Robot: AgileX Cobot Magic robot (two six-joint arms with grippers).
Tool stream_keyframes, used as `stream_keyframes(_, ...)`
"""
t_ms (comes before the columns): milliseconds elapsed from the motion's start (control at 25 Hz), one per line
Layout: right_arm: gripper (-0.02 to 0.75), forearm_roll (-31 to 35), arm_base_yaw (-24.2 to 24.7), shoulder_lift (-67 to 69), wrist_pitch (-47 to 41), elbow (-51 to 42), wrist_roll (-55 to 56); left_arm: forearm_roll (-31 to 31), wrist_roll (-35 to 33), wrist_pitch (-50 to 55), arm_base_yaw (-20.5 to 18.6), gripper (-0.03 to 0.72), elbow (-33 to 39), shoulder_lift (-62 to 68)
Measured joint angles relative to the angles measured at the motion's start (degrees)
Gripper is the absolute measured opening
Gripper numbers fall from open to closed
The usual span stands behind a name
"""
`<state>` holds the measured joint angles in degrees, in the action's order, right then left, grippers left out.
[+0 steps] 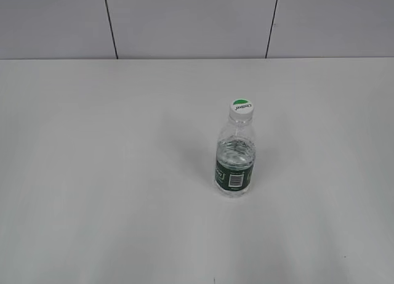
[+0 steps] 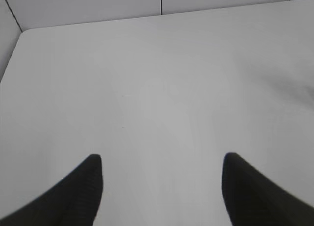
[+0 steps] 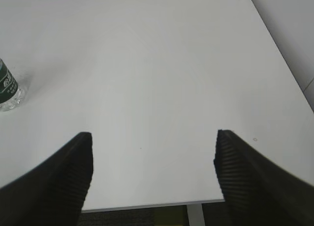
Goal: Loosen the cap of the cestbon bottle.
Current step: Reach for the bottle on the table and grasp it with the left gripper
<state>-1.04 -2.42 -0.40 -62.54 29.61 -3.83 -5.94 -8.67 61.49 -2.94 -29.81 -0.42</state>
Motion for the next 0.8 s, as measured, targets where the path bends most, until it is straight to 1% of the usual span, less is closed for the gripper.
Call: stream_keyframes(800,0.589,0.0,0.0,0.0,0.0,0.0,0.0,0.0,0.0,0.0,0.0,0.463,0.0,0.0)
